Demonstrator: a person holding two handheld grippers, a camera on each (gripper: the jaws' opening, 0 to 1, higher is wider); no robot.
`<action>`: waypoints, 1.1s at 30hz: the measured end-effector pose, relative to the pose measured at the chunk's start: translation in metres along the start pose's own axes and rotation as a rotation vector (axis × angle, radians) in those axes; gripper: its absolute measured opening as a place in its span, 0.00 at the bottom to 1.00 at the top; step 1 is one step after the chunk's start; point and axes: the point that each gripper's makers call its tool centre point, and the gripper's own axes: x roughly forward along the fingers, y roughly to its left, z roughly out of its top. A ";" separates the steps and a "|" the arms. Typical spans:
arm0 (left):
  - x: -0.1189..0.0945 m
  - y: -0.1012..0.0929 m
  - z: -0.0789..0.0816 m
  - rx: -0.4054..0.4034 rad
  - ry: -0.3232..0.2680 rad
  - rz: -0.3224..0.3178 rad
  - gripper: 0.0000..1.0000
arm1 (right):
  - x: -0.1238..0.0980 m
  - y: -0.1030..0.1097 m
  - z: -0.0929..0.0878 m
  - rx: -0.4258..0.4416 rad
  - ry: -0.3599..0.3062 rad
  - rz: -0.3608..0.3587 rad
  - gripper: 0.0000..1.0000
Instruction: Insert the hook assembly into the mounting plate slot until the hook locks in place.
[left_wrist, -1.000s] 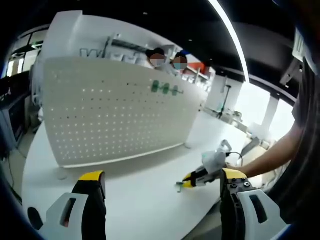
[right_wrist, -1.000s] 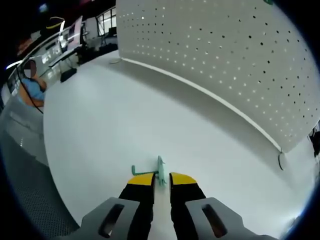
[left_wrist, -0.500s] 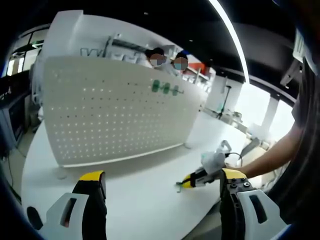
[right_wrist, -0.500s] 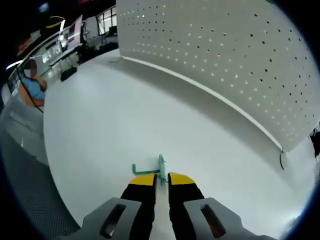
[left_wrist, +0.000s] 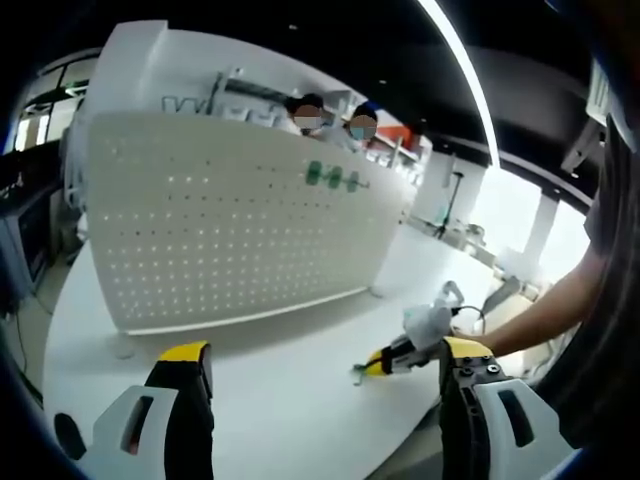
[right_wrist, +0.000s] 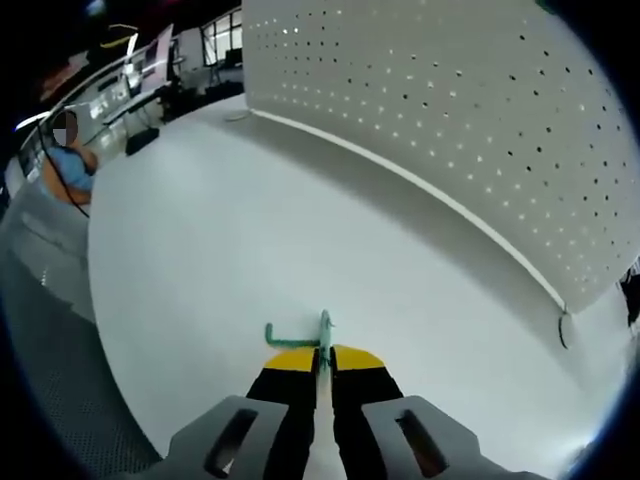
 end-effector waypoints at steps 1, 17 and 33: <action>0.000 -0.001 0.000 0.001 0.001 -0.001 0.95 | 0.000 0.000 0.000 -0.003 0.000 0.001 0.02; 0.001 -0.002 0.000 0.007 0.011 -0.005 0.96 | 0.001 0.000 0.000 -0.007 -0.002 0.006 0.02; 0.002 -0.004 0.001 0.011 0.012 -0.005 0.95 | -0.001 -0.004 -0.001 0.024 -0.007 0.004 0.00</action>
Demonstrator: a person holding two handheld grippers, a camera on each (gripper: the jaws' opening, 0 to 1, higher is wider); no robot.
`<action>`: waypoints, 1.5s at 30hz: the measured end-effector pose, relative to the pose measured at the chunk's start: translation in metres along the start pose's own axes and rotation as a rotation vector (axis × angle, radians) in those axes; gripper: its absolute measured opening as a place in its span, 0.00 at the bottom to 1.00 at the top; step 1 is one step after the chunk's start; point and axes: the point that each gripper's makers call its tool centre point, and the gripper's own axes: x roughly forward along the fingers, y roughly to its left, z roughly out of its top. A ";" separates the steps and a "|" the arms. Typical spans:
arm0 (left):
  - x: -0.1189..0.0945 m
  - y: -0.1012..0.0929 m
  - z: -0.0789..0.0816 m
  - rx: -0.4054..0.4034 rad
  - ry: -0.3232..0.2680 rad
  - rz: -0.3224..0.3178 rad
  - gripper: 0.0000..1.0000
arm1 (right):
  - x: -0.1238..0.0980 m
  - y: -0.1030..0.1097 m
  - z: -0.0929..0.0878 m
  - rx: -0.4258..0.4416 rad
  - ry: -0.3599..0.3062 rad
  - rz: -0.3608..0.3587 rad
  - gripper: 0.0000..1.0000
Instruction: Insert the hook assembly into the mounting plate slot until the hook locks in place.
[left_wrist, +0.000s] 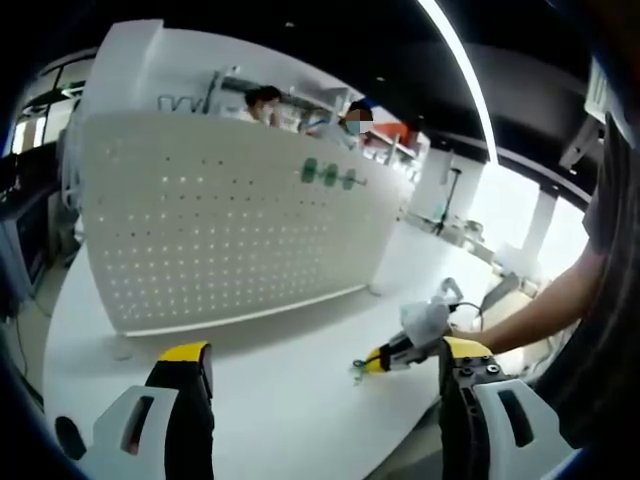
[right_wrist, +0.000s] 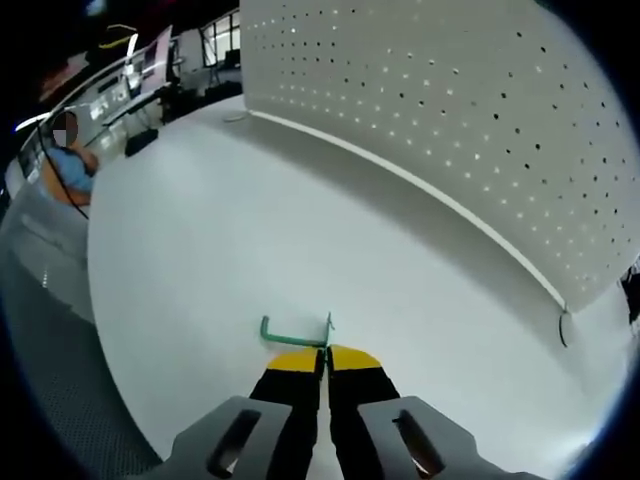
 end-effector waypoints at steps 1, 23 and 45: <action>0.000 0.000 0.000 -0.001 -0.001 0.000 0.95 | -0.001 -0.001 0.001 0.002 -0.001 -0.003 0.00; -0.004 -0.006 0.002 -0.002 -0.024 -0.005 0.97 | -0.026 -0.037 0.031 0.053 -0.078 -0.083 0.00; -0.012 -0.019 0.001 0.019 -0.027 -0.034 0.97 | -0.078 -0.030 0.085 0.062 -0.243 -0.130 0.00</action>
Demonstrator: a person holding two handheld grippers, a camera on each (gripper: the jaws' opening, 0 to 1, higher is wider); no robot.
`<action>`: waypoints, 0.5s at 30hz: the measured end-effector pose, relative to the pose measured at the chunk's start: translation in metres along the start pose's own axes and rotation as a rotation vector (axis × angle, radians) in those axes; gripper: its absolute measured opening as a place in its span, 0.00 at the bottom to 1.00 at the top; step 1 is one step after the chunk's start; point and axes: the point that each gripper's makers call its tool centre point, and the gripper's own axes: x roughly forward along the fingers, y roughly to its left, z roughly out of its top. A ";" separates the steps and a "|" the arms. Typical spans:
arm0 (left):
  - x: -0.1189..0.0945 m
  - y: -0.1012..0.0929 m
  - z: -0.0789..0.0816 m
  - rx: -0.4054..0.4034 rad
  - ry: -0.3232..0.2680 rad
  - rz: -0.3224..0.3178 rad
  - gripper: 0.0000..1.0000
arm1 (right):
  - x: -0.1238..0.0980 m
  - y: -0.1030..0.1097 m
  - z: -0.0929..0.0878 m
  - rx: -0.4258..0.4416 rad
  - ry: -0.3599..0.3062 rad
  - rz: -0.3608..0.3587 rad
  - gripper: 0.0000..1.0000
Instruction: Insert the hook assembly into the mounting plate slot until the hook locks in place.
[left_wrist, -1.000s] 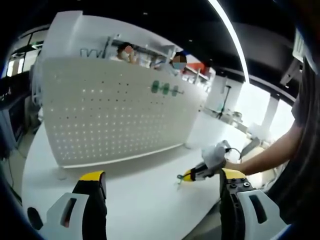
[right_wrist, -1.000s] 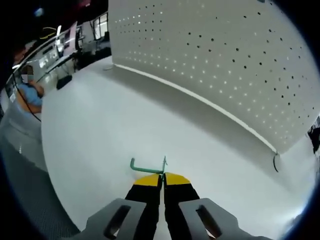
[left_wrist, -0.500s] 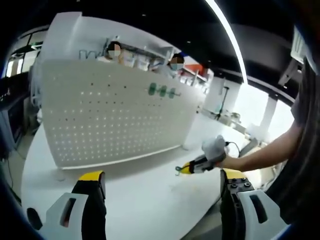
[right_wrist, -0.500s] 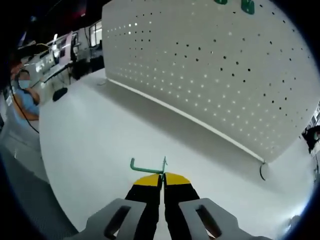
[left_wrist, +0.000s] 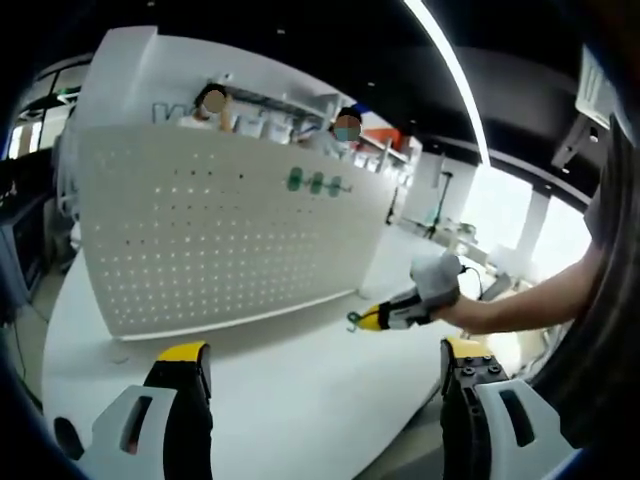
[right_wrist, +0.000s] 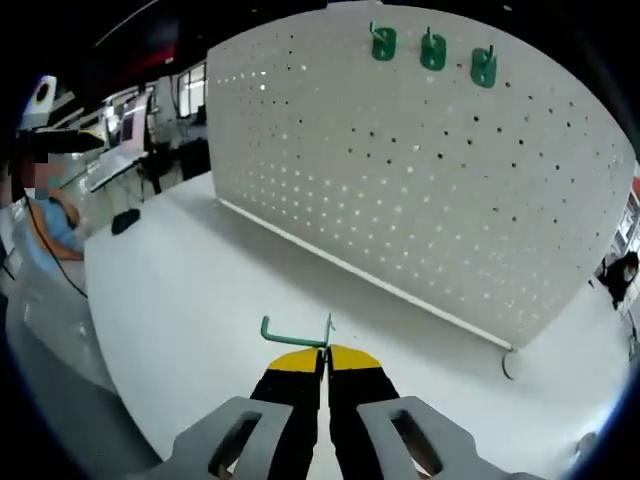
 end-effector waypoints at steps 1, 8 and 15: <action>0.000 -0.001 0.000 0.000 0.001 -0.001 0.97 | -0.002 0.001 0.001 -0.002 -0.003 0.000 0.00; -0.001 -0.006 -0.005 0.000 0.013 -0.016 0.97 | -0.015 0.006 0.009 0.000 -0.034 -0.006 0.00; -0.001 -0.013 -0.009 0.009 0.022 -0.038 0.97 | -0.022 0.011 0.006 0.018 -0.041 -0.007 0.00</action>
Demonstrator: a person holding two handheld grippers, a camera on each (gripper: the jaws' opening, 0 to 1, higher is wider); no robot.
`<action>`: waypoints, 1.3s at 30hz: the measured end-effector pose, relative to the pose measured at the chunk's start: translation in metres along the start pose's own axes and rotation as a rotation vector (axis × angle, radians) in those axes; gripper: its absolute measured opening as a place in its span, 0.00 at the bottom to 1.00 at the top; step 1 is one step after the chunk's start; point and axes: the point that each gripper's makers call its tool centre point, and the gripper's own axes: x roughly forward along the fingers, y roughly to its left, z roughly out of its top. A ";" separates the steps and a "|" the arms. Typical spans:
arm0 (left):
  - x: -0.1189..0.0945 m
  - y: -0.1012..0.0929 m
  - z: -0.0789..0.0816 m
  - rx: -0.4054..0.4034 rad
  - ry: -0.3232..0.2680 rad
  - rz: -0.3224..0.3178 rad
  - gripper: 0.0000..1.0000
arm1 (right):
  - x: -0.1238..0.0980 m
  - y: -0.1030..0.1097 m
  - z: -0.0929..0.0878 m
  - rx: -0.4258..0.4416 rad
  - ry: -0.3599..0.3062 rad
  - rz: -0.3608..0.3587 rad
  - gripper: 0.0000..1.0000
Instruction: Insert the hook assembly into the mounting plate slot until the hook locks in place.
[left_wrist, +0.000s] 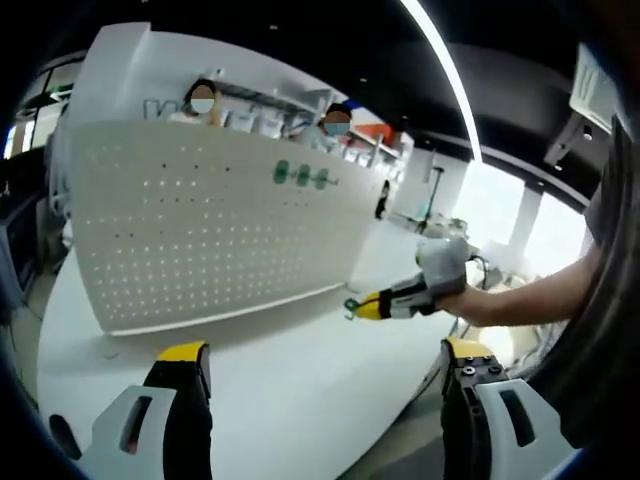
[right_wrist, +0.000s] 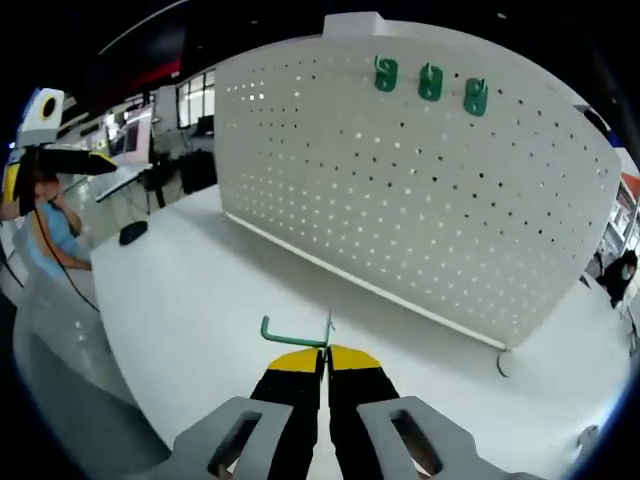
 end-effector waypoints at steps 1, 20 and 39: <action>0.000 -0.001 0.000 0.000 0.001 -0.001 0.97 | -0.001 0.001 0.001 0.000 -0.003 0.000 0.00; -0.004 -0.008 -0.012 -0.005 0.022 -0.021 0.97 | -0.022 0.027 0.028 -0.001 -0.085 0.025 0.00; -0.001 -0.012 -0.024 -0.018 0.052 -0.054 0.97 | -0.039 0.082 0.069 0.094 -0.197 0.229 0.00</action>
